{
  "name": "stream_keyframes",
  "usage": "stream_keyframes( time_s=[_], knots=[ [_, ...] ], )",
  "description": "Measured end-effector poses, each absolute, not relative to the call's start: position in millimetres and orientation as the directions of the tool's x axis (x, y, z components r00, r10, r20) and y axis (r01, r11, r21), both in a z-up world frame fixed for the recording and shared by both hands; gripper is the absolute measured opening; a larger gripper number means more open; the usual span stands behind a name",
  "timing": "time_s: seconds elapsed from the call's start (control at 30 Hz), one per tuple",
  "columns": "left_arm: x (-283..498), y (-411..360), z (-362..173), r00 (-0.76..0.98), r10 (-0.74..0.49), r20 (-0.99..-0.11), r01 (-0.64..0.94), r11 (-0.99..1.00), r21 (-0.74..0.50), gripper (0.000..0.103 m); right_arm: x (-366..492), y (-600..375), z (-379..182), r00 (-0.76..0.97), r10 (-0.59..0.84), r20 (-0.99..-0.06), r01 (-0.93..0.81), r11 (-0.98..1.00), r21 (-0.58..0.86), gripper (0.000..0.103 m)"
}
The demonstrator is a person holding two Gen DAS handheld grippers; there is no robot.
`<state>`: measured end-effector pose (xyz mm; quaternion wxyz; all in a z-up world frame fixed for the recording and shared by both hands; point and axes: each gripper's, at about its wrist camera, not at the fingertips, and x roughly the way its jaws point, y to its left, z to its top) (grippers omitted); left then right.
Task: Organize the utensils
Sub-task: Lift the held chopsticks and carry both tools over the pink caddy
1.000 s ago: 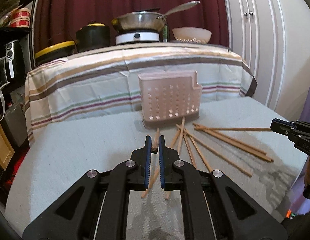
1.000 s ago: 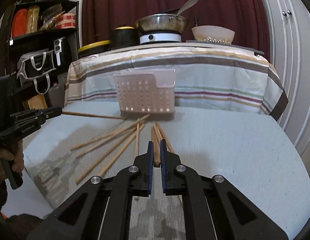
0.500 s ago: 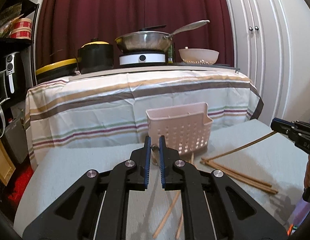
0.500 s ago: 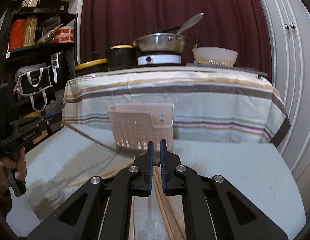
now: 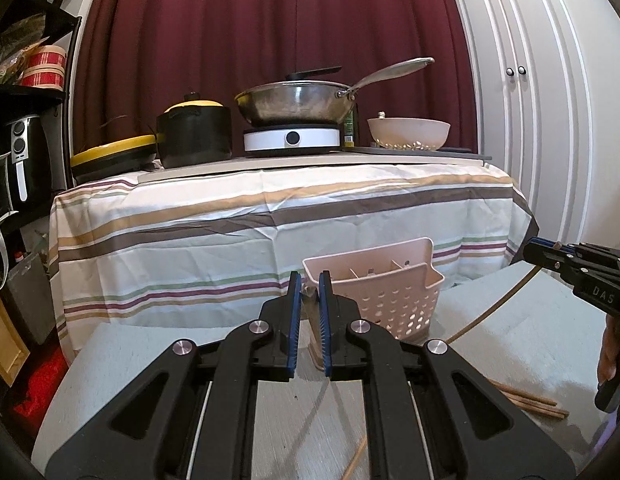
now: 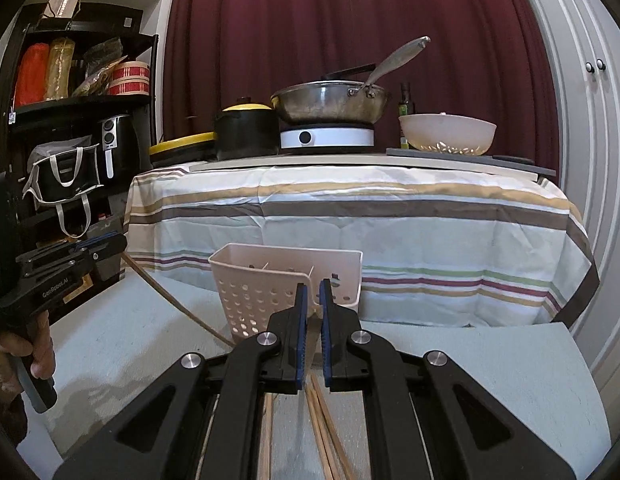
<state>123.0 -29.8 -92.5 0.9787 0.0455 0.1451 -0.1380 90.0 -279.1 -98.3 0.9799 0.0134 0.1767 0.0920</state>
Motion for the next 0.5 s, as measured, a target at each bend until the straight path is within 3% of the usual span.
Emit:
stream_keyframes(
  time_s=[0.5],
  knots=[
    [136, -26, -77, 0.927, -0.269, -0.26, 0.291, 0.956, 0.049, 0.006, 107, -281, -86, 0.92, 0.199, -0.336, -0.183, 0.98, 0.079, 0.006]
  ],
)
